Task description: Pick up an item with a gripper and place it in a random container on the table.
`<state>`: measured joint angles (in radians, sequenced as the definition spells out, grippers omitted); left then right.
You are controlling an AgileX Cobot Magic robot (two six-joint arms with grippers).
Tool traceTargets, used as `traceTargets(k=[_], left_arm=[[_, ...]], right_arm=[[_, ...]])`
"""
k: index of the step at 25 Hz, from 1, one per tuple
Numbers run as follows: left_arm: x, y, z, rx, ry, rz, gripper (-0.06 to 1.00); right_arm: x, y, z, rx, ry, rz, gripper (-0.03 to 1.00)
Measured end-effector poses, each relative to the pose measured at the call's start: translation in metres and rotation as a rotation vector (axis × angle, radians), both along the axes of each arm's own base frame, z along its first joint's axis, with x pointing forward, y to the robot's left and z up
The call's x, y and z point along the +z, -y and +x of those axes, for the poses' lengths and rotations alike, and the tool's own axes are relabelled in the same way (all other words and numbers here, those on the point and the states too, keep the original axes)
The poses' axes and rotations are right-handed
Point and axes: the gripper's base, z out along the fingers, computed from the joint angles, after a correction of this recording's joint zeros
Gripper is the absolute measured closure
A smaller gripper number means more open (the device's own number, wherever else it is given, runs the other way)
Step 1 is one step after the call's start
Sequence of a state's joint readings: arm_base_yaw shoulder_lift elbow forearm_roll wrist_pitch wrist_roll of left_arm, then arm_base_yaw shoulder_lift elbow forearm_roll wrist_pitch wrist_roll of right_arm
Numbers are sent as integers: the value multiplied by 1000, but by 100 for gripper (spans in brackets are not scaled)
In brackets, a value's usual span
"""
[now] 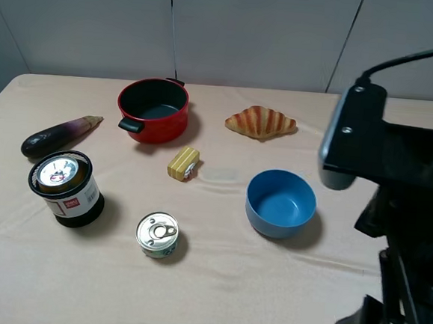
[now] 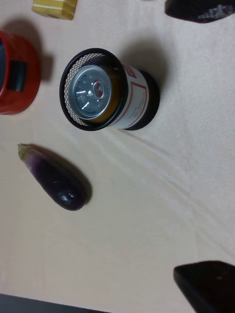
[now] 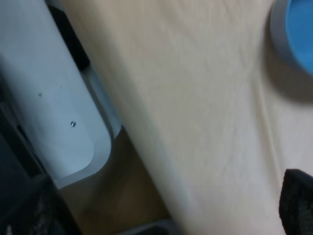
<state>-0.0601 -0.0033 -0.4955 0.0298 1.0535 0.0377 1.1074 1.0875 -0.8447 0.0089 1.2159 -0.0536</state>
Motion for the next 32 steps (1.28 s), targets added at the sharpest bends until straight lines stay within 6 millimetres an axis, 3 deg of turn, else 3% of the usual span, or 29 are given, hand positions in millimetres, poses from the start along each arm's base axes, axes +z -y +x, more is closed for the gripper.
traceTargets(k=[13,24,32], left_arm=[[0,0,0,0,0,0,-4],[0,0,0,0,0,0,-4],[0,0,0,0,0,0,-4]], right_arm=[[-26,88,-24,-246,55,112,27],[-10,125,-33,-563,275,341,27],[-2,142,-50,-710,477,477,27]])
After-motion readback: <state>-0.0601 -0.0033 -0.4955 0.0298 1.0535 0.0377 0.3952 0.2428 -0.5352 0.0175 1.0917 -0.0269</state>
